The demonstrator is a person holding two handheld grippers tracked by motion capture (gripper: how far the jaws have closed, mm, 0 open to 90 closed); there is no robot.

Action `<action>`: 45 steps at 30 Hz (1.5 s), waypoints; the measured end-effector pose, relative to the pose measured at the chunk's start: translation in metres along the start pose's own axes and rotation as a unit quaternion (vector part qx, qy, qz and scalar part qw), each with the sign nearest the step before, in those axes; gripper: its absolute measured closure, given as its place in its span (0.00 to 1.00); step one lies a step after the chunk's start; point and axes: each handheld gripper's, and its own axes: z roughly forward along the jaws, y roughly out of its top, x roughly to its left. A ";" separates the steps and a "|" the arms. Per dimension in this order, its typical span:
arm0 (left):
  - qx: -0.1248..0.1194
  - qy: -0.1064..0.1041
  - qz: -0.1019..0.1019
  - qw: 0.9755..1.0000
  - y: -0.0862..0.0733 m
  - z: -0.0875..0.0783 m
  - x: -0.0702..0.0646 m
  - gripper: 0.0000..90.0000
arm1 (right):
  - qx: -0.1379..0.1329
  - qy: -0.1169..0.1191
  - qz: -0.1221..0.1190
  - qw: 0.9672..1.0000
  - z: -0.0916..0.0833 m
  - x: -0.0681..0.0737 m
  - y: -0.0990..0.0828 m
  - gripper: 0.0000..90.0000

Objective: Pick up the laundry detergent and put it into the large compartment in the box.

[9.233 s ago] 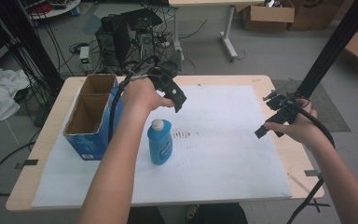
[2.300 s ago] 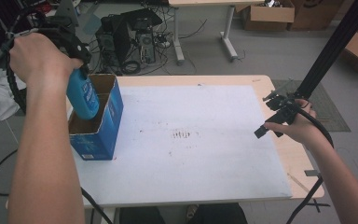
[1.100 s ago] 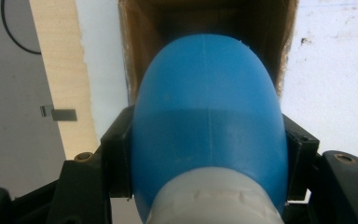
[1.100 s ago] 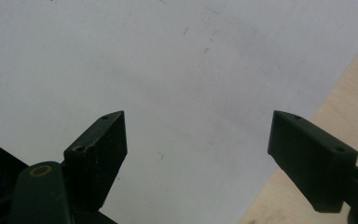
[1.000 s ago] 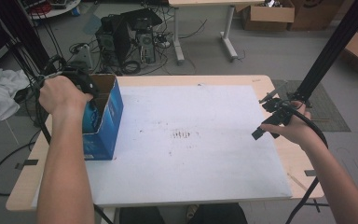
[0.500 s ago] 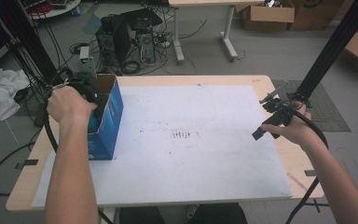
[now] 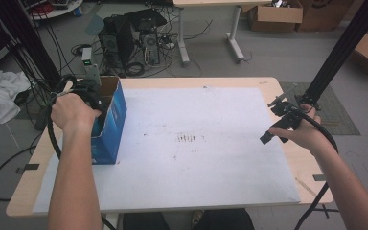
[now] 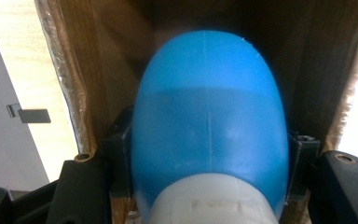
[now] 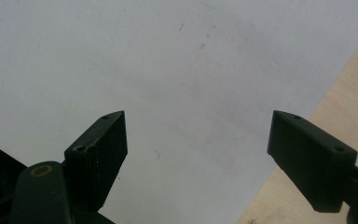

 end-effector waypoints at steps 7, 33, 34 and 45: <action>0.001 -0.003 -0.001 1.000 0.000 0.006 0.001 0.42 | 0.000 0.001 0.003 1.000 0.001 0.000 0.000 0.22; -0.002 -0.018 -0.002 1.000 -0.002 0.011 0.004 0.42 | 0.003 0.003 -0.002 1.000 0.005 0.002 0.001 0.22; -0.001 -0.018 -0.002 1.000 -0.002 0.011 0.004 0.42 | 0.003 0.004 -0.001 1.000 0.005 0.002 0.001 0.22; -0.008 -0.027 -0.005 1.000 -0.003 0.008 0.003 0.41 | 0.001 0.004 0.001 1.000 0.004 -0.001 -0.001 0.22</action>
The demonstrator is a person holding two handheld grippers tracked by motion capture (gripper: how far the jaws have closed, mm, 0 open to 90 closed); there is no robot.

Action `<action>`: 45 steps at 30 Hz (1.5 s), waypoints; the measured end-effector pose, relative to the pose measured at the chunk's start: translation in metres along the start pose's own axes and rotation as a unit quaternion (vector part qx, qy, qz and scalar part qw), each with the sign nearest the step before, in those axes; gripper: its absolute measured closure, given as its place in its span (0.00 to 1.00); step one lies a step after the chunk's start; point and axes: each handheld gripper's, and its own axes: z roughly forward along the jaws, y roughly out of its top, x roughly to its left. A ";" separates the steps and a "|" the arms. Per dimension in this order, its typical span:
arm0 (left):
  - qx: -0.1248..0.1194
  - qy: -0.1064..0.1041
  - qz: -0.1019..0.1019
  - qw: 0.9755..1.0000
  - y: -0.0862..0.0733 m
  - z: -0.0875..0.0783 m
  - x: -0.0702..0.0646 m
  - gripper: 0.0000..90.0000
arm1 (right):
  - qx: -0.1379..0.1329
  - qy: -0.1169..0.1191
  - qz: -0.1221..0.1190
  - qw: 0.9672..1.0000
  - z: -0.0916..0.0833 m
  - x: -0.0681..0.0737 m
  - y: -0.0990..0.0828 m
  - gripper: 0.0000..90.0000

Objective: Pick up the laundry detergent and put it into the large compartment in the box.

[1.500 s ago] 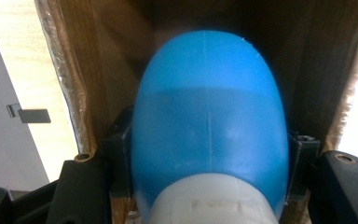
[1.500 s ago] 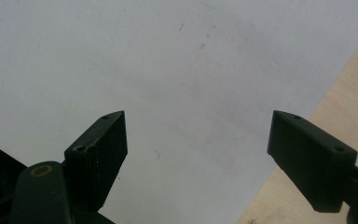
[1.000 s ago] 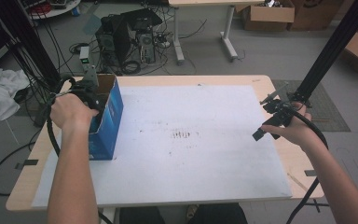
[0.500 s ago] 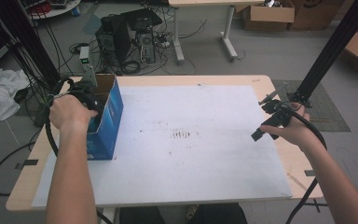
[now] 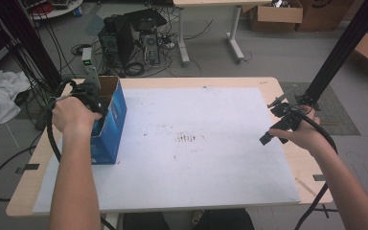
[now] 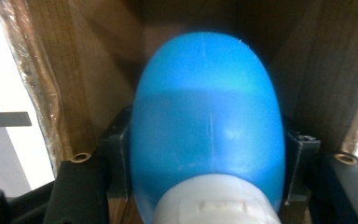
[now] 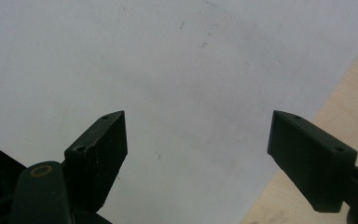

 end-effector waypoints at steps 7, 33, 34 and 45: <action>-0.003 0.010 0.000 1.000 -0.001 -0.009 -0.002 0.39 | -0.001 0.001 -0.004 1.000 0.000 0.000 0.000 0.22; -0.059 0.045 0.067 0.995 -0.013 -0.078 -0.050 0.18 | -0.007 0.003 -0.004 1.000 -0.006 0.004 0.001 0.22; -0.058 0.044 0.075 0.995 -0.013 -0.079 -0.056 0.18 | -0.007 0.004 -0.003 1.000 -0.006 0.004 0.001 0.22; -0.071 0.032 0.161 0.984 -0.012 -0.078 -0.121 0.17 | -0.010 -0.001 -0.005 1.000 -0.012 0.007 0.000 0.22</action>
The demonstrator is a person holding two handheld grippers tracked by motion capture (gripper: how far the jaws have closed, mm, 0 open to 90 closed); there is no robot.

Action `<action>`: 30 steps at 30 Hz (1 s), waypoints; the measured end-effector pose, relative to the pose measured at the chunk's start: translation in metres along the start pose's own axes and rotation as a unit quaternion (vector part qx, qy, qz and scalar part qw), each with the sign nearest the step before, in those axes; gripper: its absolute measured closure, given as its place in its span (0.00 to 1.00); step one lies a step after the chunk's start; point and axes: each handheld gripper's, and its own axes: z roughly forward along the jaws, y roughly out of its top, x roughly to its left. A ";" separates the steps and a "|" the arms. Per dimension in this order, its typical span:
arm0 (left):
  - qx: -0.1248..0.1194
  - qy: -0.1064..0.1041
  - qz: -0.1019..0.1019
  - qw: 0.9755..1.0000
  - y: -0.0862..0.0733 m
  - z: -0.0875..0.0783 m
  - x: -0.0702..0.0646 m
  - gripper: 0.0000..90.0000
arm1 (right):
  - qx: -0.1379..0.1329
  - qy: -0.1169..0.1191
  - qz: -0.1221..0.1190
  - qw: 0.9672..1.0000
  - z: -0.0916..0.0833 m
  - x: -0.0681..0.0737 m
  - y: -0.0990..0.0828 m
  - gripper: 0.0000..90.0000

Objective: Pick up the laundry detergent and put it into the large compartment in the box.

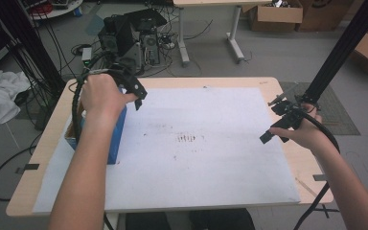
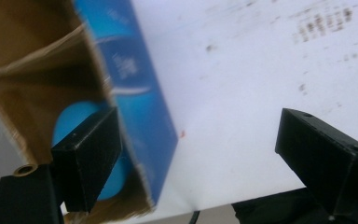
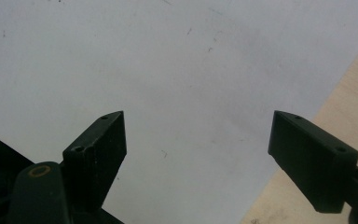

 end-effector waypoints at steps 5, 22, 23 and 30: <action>-0.007 -0.019 0.037 0.999 0.007 0.003 -0.028 0.16 | 0.000 -0.002 0.001 1.000 -0.004 0.001 0.000 0.21; -0.014 -0.028 0.125 0.992 0.021 0.025 -0.101 0.15 | -0.003 -0.002 -0.007 1.000 -0.006 0.007 0.002 0.21; -0.016 -0.031 0.125 0.991 0.021 0.026 -0.104 0.15 | -0.002 -0.003 -0.007 1.000 -0.006 0.007 0.002 0.22; -0.018 -0.036 0.140 0.989 0.024 0.029 -0.115 0.15 | 0.000 -0.002 -0.003 1.000 -0.004 0.004 0.000 0.21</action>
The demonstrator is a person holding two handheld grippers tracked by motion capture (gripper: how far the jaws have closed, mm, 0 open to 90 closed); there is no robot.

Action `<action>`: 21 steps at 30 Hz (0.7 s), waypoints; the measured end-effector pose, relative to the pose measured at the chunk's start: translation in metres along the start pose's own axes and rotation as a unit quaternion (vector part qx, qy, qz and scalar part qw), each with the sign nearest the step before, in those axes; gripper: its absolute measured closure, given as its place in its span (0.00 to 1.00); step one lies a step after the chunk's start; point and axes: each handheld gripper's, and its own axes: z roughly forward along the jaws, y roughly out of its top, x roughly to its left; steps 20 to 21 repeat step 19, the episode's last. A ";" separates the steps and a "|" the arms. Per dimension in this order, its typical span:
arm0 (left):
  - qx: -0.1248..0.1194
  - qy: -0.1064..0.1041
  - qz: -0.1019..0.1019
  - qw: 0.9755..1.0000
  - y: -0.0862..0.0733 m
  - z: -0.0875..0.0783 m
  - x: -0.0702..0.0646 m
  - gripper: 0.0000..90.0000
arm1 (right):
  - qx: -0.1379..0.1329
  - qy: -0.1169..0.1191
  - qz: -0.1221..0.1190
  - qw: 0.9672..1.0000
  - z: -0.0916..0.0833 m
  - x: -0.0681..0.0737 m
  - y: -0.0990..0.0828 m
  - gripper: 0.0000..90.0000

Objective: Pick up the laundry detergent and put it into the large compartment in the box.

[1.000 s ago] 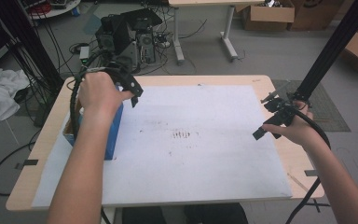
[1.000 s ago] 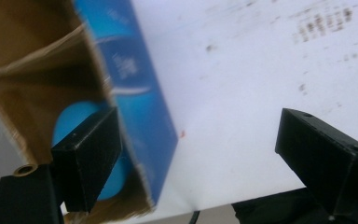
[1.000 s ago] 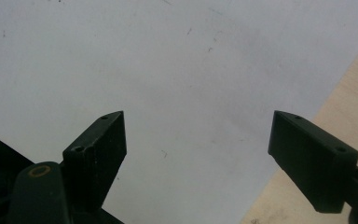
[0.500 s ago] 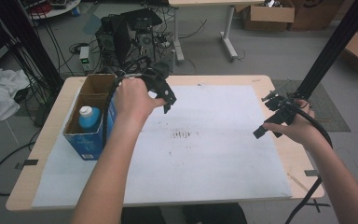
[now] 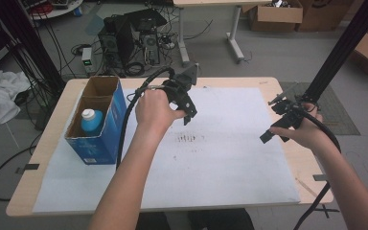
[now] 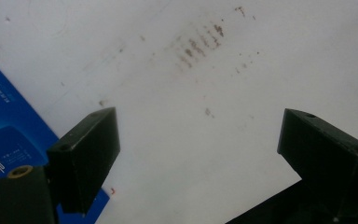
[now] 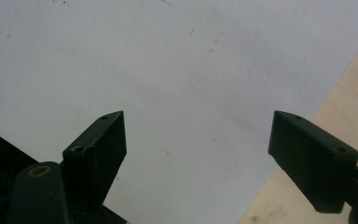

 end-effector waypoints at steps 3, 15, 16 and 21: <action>0.001 0.000 0.002 1.000 0.001 0.001 -0.001 0.15 | 0.000 0.000 -0.001 1.000 0.000 -0.001 -0.001 0.21; 0.010 0.003 0.007 1.000 0.002 0.003 -0.005 0.15 | 0.000 0.001 -0.001 1.000 0.000 0.000 -0.001 0.21; 0.006 0.003 0.007 1.000 0.002 0.003 -0.006 0.15 | 0.001 0.001 -0.001 1.000 0.000 0.001 -0.001 0.21; 0.006 -0.001 0.007 1.000 0.002 0.003 -0.006 0.15 | 0.002 0.001 -0.002 1.000 0.000 0.000 -0.002 0.21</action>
